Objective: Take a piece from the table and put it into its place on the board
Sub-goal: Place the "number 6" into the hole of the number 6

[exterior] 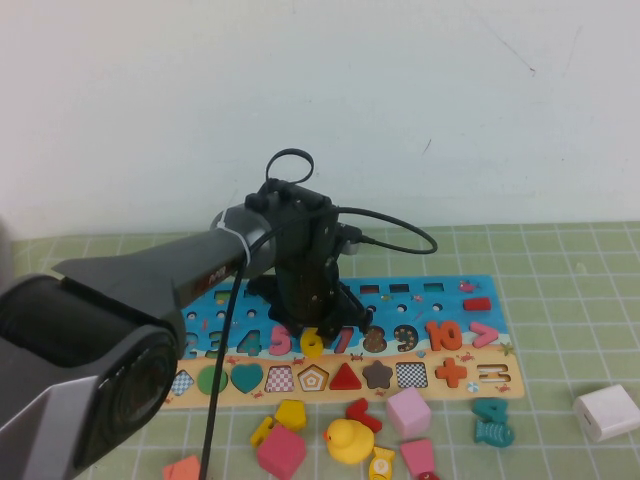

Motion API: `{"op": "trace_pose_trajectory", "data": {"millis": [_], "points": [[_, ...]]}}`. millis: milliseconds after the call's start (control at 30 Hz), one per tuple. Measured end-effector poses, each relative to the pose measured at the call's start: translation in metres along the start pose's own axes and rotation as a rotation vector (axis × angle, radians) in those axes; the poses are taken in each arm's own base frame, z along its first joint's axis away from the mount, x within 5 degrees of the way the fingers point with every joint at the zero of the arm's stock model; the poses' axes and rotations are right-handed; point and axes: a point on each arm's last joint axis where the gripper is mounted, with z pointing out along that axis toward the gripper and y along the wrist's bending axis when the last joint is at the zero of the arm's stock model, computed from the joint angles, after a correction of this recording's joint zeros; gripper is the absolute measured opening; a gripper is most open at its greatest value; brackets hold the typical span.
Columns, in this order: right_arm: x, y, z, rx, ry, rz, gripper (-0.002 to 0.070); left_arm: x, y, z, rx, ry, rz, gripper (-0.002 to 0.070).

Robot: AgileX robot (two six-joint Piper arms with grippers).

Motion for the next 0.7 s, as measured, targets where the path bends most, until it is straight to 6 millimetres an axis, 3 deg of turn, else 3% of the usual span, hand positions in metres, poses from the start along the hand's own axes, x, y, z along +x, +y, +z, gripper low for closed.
{"op": "trace_pose_trajectory", "data": {"millis": [100, 267, 333, 433, 533, 700], "points": [[0.000, 0.000, 0.000, 0.000, 0.000, 0.000, -0.0001, -0.001, 0.000, -0.006, -0.001, -0.013, 0.002, 0.0337], [0.000, 0.000, 0.000, 0.000, 0.000, 0.000, -0.0001, -0.007, 0.001, -0.043, -0.009, -0.080, 0.041, 0.0322], [0.000, 0.000, 0.000, 0.000, 0.000, 0.000, -0.0001, -0.007, 0.001, -0.058, -0.008, -0.095, 0.060, 0.0272], [0.000, 0.000, 0.000, 0.000, 0.000, 0.000, -0.0001, -0.005, 0.002, -0.075, -0.009, -0.084, 0.094, 0.0125], [0.000, 0.000, 0.000, 0.000, 0.000, 0.000, -0.0001, 0.002, 0.002, -0.077, -0.013, -0.009, 0.120, 0.0034], [0.000, 0.000, 0.000, 0.000, 0.000, 0.000, -0.0001, 0.012, 0.003, -0.054, -0.019, 0.132, 0.133, 0.0004]]}}
